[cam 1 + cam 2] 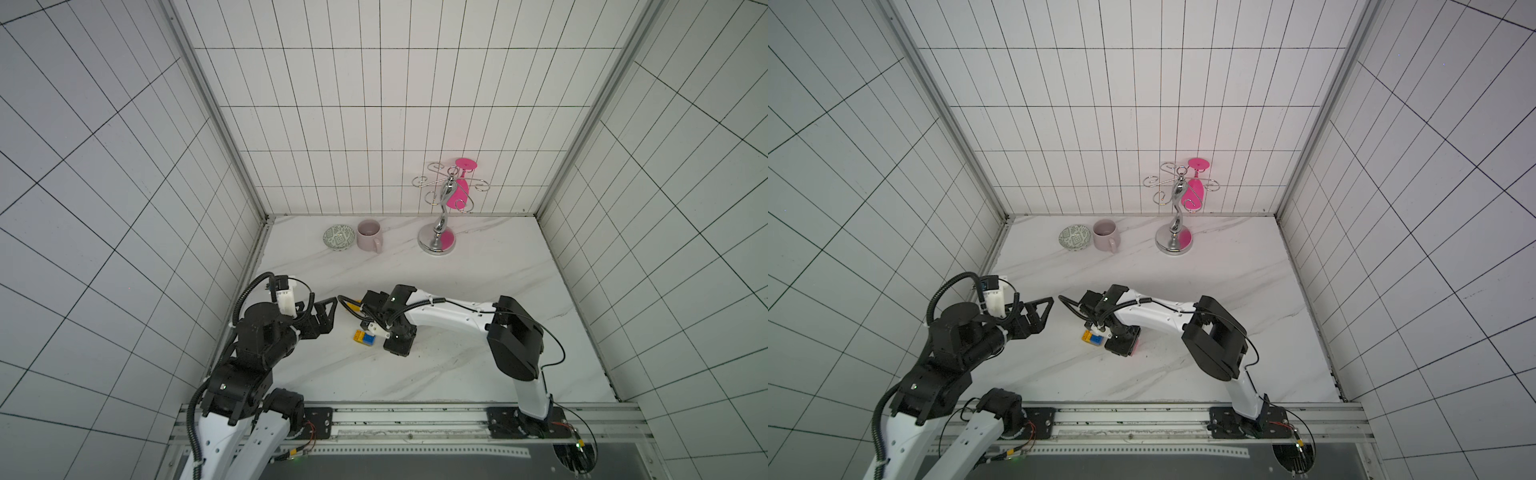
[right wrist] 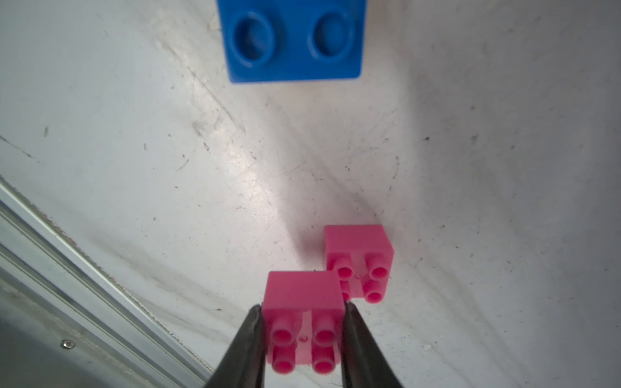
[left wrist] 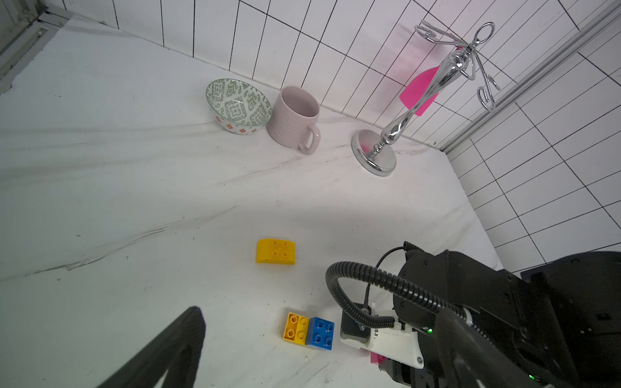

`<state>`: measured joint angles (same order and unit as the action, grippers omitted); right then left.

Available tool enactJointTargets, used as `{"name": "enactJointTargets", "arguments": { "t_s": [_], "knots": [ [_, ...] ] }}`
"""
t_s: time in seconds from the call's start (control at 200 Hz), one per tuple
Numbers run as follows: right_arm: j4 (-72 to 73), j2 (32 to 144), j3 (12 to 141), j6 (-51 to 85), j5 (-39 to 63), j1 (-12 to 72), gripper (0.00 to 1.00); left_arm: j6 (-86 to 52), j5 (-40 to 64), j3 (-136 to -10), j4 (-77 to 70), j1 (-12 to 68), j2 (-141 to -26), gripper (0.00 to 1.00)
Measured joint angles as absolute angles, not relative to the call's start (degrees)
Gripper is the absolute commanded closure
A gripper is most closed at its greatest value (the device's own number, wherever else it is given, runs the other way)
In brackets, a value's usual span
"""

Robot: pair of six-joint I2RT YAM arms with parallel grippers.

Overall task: Assemble the letter s with lego
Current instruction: Assemble the lego brick with the lego brick.

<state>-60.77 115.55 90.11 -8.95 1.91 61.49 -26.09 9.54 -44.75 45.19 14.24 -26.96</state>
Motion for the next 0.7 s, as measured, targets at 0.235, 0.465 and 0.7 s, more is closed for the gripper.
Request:
{"name": "enactJointTargets", "arguments": {
  "t_s": [0.235, 0.465, 0.7],
  "knots": [
    [-60.2, 115.6, 90.1, -9.3, 1.8, 61.4, 0.73, -26.1, 9.2, -44.8, 45.2, 14.2, -27.0, 0.01],
    [-59.2, 115.7, 89.7, -9.5, 1.7, 60.2, 0.73, -26.1, 8.8, -44.8, 45.2, 14.2, -27.0, 0.01],
    [-59.0, 115.8, 89.3, -9.7, 2.1, 60.0, 0.73, -26.1, 8.8, -44.8, 45.2, 14.2, -27.0, 0.01]
  ]
}}
